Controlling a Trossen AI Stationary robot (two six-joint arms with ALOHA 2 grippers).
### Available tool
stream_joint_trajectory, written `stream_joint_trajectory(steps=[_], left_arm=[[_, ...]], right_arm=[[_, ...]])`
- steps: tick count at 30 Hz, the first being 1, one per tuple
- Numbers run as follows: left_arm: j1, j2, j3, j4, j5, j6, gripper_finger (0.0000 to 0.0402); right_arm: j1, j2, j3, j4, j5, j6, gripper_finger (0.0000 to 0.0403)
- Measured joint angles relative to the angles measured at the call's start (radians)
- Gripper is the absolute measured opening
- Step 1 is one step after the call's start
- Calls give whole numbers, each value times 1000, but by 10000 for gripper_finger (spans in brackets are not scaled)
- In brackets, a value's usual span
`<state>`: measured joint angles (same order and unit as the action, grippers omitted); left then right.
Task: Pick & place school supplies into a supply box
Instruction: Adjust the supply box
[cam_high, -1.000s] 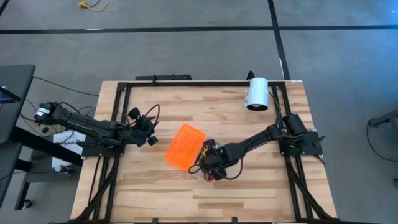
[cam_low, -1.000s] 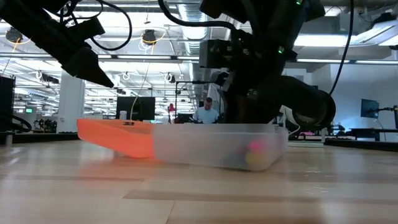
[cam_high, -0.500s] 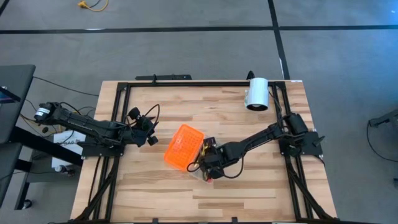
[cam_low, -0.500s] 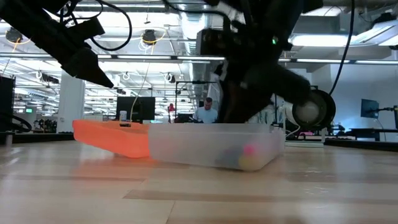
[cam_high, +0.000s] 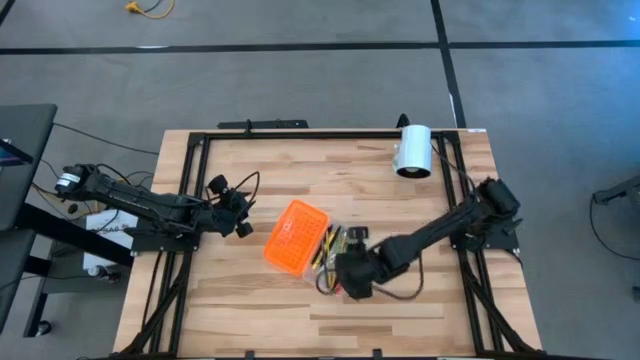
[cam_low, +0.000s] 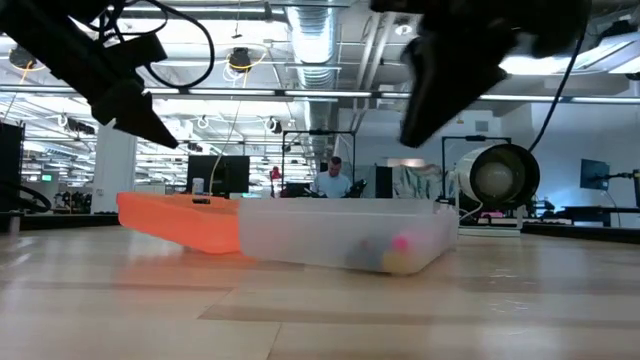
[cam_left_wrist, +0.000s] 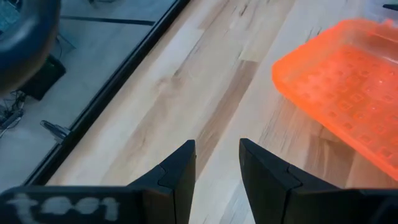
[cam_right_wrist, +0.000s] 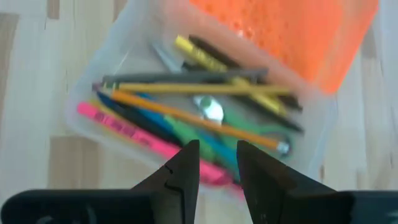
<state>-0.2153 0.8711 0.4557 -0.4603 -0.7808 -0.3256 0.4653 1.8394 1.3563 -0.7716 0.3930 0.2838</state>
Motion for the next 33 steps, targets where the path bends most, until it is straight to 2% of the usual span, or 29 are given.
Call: stream_joint_trajectory(steps=[4,12,18,26,33], left_arm=[[0,0,0,-2,8,0,116],[0,0,0,4,12,3,116],[0,0,0,7,95,49,116],[0,0,0,7,112,50,116],[0,0,0,7,114,37,116]], right_arm=[[80,16,-15,-47,66,176,102],[215,13,-131,10,144,500,102],[246,14,-225,29,264,664,102],[166,14,-356,226,261,656,102],[118,14,-384,234,218,610,102]])
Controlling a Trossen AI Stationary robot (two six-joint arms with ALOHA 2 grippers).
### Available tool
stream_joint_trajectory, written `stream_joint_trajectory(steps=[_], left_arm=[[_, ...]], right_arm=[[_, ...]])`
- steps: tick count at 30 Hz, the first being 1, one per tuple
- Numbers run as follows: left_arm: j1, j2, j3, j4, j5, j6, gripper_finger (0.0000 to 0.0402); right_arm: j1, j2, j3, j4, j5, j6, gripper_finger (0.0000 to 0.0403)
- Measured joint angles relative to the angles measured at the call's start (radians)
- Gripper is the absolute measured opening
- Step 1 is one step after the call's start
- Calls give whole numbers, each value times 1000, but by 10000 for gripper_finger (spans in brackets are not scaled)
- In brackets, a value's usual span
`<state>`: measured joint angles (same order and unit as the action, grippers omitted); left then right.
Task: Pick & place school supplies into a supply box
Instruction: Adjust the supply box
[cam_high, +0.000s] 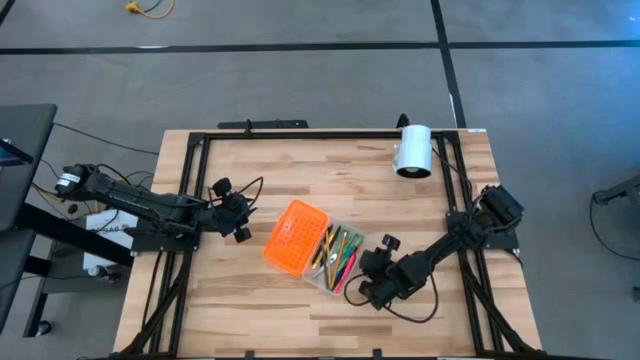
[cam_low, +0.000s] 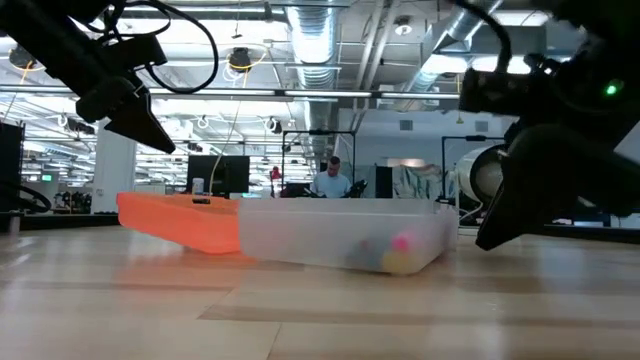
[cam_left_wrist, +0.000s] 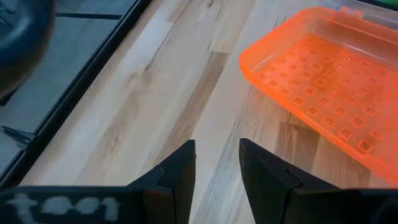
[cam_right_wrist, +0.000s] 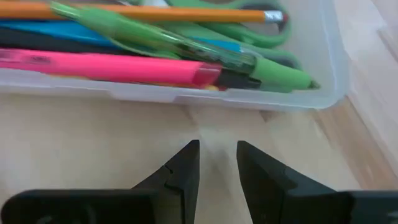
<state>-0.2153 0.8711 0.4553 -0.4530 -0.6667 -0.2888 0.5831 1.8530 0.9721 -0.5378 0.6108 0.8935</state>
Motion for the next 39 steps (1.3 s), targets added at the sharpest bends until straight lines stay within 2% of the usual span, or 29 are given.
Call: stream_joint_trajectory(steps=[13,24,35,39], left_arm=[[0,0,0,4,30,-14,116],[0,0,0,4,81,-38,116],[0,0,0,3,119,-57,116],[0,0,-1,-1,136,-64,116]], right_arm=[[-102,-4,-87,163,28,-158,102],[-195,-2,-87,166,42,-302,102],[-328,0,-89,246,35,-542,102],[-377,0,-89,289,-7,-653,102]])
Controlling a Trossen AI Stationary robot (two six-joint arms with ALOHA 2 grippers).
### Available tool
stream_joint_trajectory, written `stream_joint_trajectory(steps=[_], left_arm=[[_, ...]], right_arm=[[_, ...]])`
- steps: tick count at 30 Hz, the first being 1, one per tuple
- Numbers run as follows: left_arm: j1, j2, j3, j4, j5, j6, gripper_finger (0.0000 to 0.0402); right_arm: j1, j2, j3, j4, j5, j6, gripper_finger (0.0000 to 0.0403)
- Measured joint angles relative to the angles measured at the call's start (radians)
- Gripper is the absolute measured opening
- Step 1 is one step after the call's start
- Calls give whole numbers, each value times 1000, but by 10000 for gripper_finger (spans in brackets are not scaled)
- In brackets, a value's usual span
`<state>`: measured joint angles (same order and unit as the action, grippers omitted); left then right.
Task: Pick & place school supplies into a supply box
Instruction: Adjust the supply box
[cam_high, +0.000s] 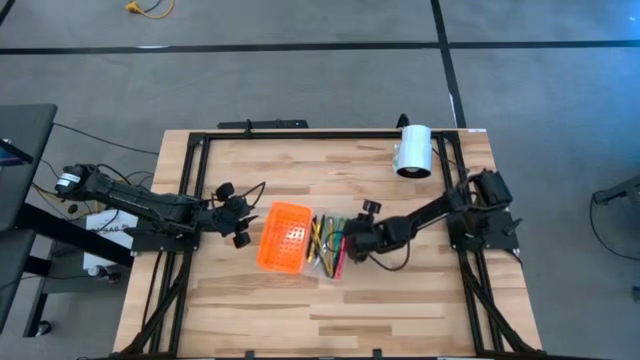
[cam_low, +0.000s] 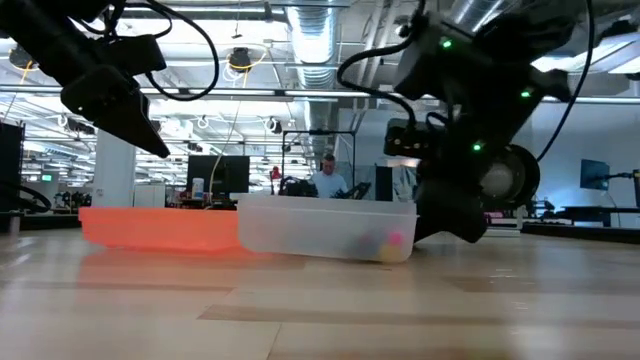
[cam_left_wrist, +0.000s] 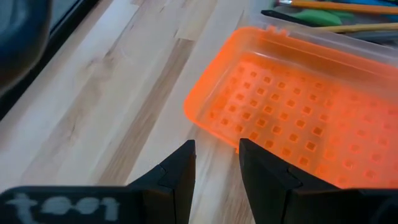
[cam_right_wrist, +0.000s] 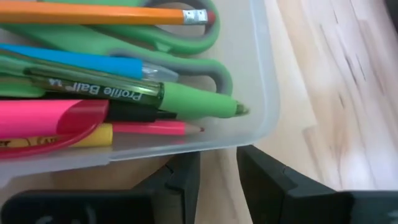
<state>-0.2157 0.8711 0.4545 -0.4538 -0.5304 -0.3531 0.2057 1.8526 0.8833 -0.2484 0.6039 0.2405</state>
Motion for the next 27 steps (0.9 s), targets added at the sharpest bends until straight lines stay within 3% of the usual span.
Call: stream_joint_trajectory(steps=[18,27], left_arm=[[-35,0,0,-6,13,-9,116],[-36,49,-1,-124,156,-29,116]], right_arm=[[-178,2,-1,153,-118,-280,102],[-196,-1,2,140,-180,-279,102]])
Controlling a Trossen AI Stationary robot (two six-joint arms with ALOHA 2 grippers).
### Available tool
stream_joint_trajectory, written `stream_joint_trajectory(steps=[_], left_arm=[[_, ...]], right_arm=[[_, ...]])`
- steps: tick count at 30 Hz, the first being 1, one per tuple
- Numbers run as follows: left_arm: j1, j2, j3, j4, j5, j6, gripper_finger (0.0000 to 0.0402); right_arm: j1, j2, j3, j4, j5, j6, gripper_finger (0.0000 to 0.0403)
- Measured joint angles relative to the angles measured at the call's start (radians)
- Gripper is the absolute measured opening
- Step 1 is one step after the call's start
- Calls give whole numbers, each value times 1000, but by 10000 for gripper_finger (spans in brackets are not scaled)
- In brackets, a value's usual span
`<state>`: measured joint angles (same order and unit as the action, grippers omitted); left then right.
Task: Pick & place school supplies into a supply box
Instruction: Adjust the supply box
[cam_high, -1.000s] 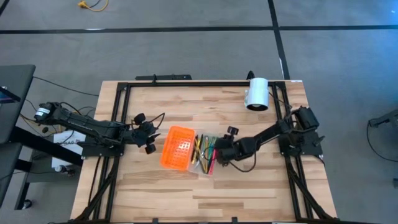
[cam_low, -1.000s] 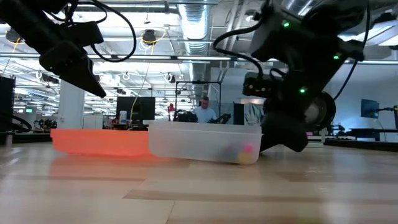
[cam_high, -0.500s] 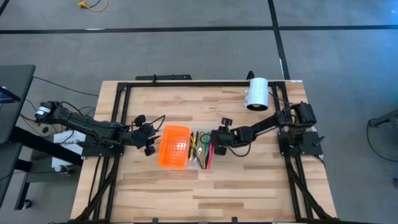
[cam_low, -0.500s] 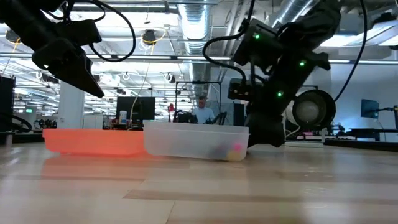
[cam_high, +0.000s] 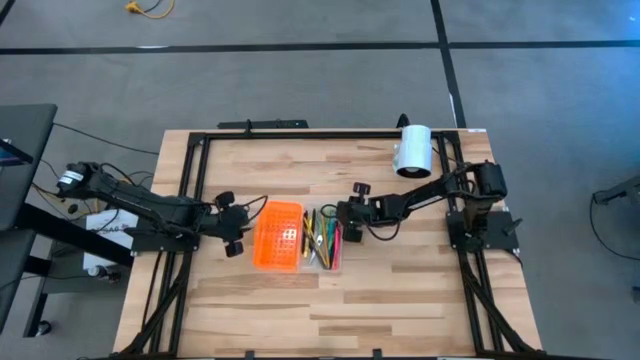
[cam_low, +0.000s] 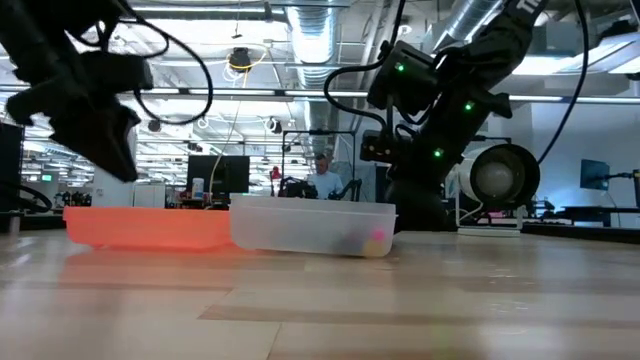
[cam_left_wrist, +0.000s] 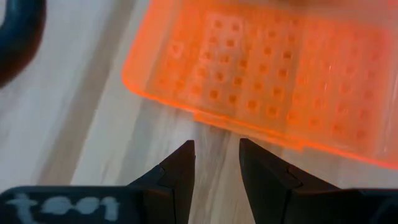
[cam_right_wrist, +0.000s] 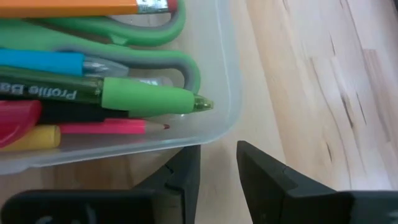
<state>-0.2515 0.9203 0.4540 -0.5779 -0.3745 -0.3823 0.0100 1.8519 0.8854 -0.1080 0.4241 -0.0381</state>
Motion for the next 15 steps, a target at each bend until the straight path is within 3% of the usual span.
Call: stream_joint_trajectory(steps=[15], left_arm=[[42,359,12,104,93,146,116]], right_arm=[[22,-2,-1,-31,-98,8,102]])
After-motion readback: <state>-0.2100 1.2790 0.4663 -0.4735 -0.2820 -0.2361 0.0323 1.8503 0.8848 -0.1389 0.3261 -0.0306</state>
